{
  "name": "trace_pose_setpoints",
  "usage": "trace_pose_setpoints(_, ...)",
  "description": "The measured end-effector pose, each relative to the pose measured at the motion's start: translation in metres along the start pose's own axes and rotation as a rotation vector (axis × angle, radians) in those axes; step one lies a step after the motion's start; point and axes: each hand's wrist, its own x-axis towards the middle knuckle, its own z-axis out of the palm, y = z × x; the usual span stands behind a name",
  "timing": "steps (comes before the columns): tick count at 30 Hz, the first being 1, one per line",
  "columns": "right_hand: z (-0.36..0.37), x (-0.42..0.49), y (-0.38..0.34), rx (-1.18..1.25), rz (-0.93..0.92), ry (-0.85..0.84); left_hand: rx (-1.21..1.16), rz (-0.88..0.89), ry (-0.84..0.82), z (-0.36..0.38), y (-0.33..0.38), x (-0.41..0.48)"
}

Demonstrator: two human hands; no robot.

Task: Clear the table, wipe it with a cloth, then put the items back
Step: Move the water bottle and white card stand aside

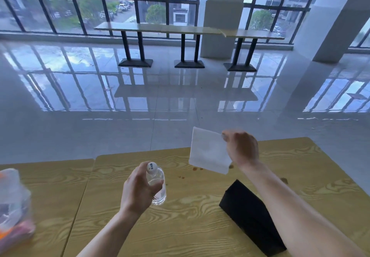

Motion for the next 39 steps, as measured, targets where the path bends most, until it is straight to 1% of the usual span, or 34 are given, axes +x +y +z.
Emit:
trace_pose_setpoints(7,0.021,0.027,-0.100,0.054,-0.113,-0.036,0.046,-0.112,0.118,-0.069,-0.052,0.005)
trace_pose_setpoints(13,0.048,0.043,-0.189,0.164,-0.230,-0.088,0.114,-0.186,0.228,-0.130,-0.097,0.013)
trace_pose_setpoints(17,0.061,0.051,-0.246,0.207,-0.293,-0.125,0.138,-0.230,0.272,-0.163,-0.133,0.024)
trace_pose_setpoints(24,0.086,0.072,-0.344,0.262,-0.367,-0.209,0.143,-0.294,0.292,-0.207,-0.189,0.055)
trace_pose_setpoints(30,0.110,0.087,-0.415,0.280,-0.398,-0.283,0.126,-0.354,0.281,-0.221,-0.222,0.082)
trace_pose_setpoints(34,0.124,0.093,-0.447,0.294,-0.394,-0.307,0.116,-0.358,0.262,-0.227,-0.241,0.094)
trace_pose_setpoints(39,0.135,0.094,-0.470,0.312,-0.391,-0.331,0.099,-0.381,0.251,-0.233,-0.257,0.101)
